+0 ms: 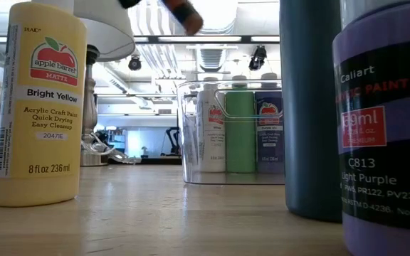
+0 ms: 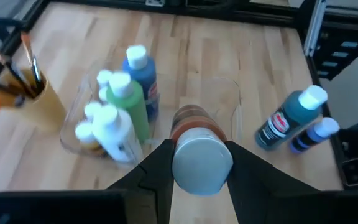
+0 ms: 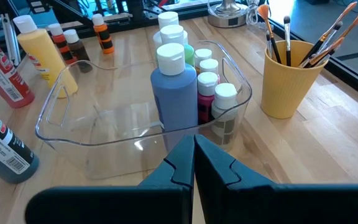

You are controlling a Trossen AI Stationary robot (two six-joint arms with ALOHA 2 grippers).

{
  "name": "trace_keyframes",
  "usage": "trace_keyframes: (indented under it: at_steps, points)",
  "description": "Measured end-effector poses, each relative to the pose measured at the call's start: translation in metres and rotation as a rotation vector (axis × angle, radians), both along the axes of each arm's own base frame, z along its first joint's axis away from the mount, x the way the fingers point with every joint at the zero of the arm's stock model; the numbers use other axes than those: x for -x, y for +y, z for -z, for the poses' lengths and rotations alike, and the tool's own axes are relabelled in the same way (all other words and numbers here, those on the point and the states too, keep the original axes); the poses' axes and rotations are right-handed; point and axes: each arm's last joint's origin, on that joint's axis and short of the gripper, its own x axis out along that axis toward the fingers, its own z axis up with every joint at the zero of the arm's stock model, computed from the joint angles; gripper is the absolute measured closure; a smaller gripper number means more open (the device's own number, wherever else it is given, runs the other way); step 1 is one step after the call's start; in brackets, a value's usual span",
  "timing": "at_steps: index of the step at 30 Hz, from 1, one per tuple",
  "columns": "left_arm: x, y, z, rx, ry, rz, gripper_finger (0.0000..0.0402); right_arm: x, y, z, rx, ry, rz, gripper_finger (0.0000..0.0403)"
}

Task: Pick & Place Paint Supplies
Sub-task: Put the small brown paint bottle into the transparent bin

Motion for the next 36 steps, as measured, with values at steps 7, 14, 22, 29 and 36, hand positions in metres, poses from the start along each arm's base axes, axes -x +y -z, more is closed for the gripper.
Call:
trace_keyframes:
  at_steps: [7,14,22,29,36]
  points:
    - [-0.048,0.005,-0.001,-0.054,0.058,0.121,0.0279,0.0,0.0,0.0,0.0,0.0,0.0,0.0394]
    - [-0.089,0.017,0.014,-0.084,0.22,0.109,0.0279,0.0,0.0,0.0,0.0,0.0,0.0,0.0394]
    - [-0.121,0.032,0.049,-0.081,0.348,0.064,0.0279,0.0,0.0,0.0,0.0,0.0,0.0,0.0394]
    - [-0.137,0.038,0.079,-0.076,0.43,0.047,0.0279,0.0,0.0,0.0,0.0,0.0,0.0,0.0394]
    - [-0.142,0.045,0.098,-0.062,0.519,0.019,0.0279,0.0,0.0,0.0,0.0,0.0,0.001,0.0394]
